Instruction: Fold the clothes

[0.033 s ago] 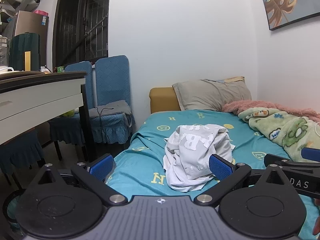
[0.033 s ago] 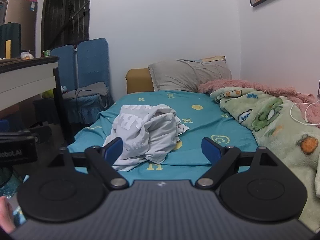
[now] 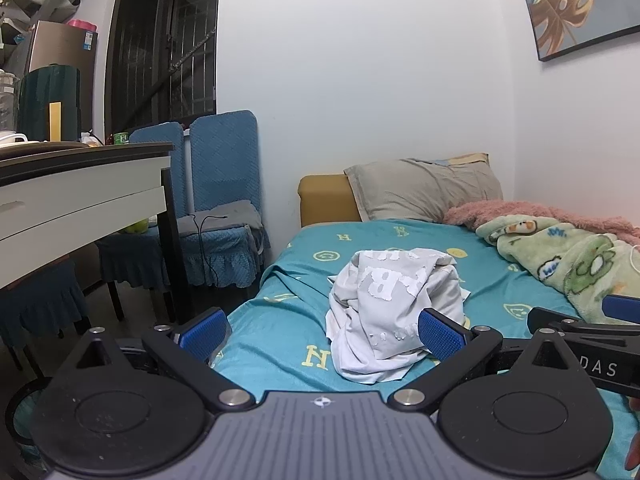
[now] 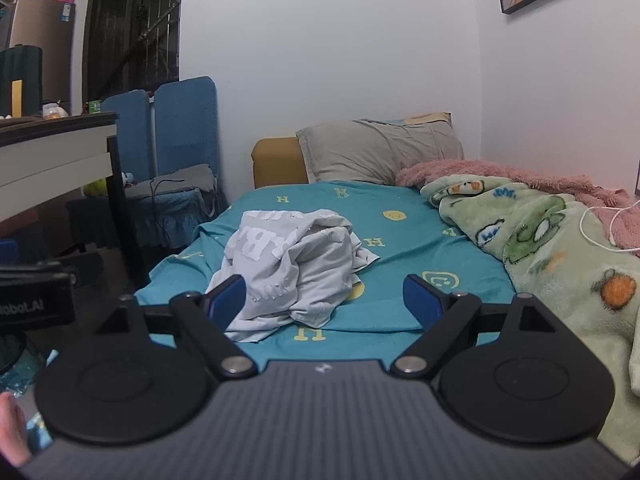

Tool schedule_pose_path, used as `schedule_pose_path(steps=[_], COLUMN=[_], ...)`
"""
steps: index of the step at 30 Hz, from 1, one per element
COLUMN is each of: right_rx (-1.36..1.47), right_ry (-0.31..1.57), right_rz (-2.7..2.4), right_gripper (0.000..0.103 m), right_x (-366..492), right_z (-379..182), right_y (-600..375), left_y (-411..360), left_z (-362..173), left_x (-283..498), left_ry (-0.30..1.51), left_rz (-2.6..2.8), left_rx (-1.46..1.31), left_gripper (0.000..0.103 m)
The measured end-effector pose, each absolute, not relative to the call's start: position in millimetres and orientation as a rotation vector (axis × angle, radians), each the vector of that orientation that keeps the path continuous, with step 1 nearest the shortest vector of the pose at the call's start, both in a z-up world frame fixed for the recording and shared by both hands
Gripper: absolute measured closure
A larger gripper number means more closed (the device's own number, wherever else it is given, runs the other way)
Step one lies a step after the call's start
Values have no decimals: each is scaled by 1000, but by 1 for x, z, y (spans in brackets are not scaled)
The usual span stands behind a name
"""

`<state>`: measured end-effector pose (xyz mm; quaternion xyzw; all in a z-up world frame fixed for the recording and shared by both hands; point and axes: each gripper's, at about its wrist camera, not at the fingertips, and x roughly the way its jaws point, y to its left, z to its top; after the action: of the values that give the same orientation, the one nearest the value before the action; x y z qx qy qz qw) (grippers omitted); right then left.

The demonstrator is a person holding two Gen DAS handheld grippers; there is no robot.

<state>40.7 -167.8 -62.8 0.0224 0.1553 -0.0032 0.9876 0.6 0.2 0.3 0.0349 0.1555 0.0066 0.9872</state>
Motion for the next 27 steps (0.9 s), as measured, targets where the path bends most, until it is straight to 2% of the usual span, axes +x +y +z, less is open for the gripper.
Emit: schedule_pose_path(steps=[27], right_rx=[30], right_ry=[315], right_rz=[-6], right_gripper=[16], right_x=[42], right_z=[-65], right_y=[-163], left_y=[11], left_z=[1], left_x=[5], left_ry=[339], left_rz=[-7], left_rx=[28], left_gripper=[0])
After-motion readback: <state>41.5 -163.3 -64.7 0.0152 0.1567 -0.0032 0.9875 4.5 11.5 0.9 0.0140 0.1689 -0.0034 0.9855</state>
